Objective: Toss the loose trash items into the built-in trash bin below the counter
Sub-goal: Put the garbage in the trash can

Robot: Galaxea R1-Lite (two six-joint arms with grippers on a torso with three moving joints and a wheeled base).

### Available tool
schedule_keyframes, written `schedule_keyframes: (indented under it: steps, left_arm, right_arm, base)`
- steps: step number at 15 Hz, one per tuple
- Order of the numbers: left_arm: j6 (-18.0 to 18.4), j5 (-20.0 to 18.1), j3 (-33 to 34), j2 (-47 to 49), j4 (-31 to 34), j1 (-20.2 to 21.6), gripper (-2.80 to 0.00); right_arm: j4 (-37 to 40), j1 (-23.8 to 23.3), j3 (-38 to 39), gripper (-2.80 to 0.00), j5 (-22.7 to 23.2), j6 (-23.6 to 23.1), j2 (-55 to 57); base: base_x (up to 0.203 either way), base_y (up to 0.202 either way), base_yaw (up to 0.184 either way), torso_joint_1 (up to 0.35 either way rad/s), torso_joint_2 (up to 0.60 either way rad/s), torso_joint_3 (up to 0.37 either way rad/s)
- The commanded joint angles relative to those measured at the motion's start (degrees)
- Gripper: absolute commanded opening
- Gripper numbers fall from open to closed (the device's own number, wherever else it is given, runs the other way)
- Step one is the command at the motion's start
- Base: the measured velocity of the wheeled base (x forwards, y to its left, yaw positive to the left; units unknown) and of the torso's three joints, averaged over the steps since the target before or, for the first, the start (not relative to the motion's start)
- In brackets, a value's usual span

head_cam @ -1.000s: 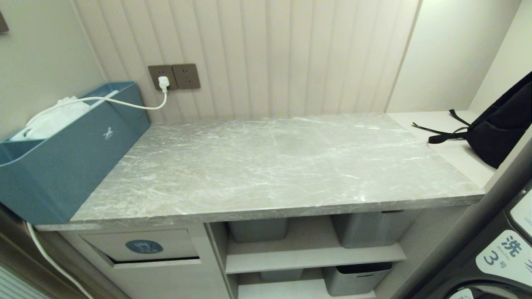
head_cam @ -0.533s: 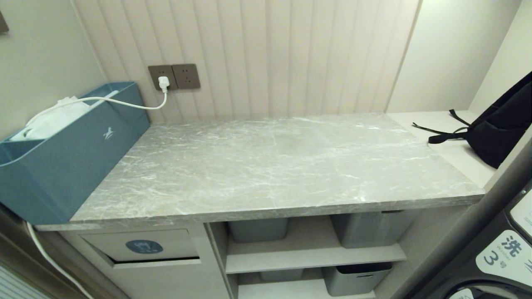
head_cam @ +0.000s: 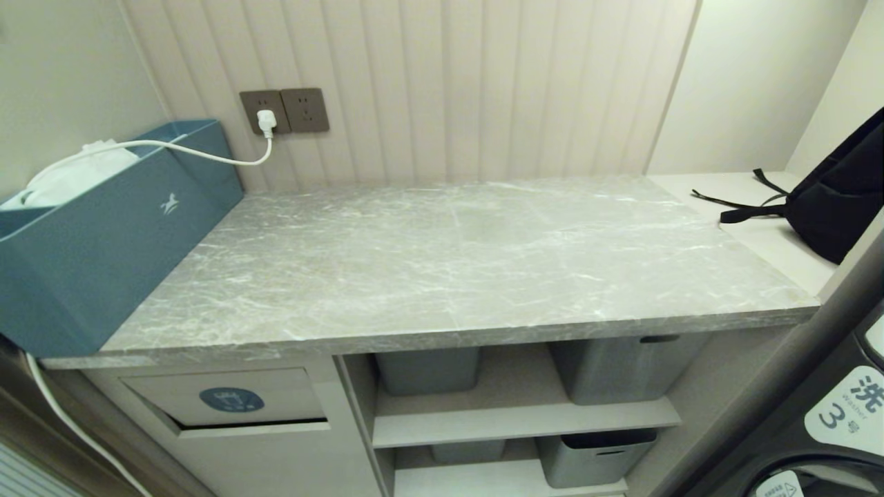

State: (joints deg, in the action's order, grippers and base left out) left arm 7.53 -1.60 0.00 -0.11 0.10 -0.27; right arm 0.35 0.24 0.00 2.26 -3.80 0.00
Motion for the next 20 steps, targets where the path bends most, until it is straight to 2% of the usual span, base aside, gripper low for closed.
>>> schedule_keyframes:
  steps: [1, 20]
  left_arm:
    - [0.4, -0.1, 0.0, 0.1, 0.0, 0.0, -2.80]
    - [0.5, -0.2, 0.0, 0.1, 0.0, 0.0, -2.80]
  right_arm:
    - [0.0, 0.0, 0.0, -2.80, 0.0, -0.1, -0.1]
    - [0.0, 0.0, 0.0, -2.80, 0.0, -0.1, -0.1]
  base:
    - [0.000, 0.000, 0.000, -0.242, 0.52, 0.290]
    - [0.000, 0.000, 0.000, -0.197, 0.49, 0.288]
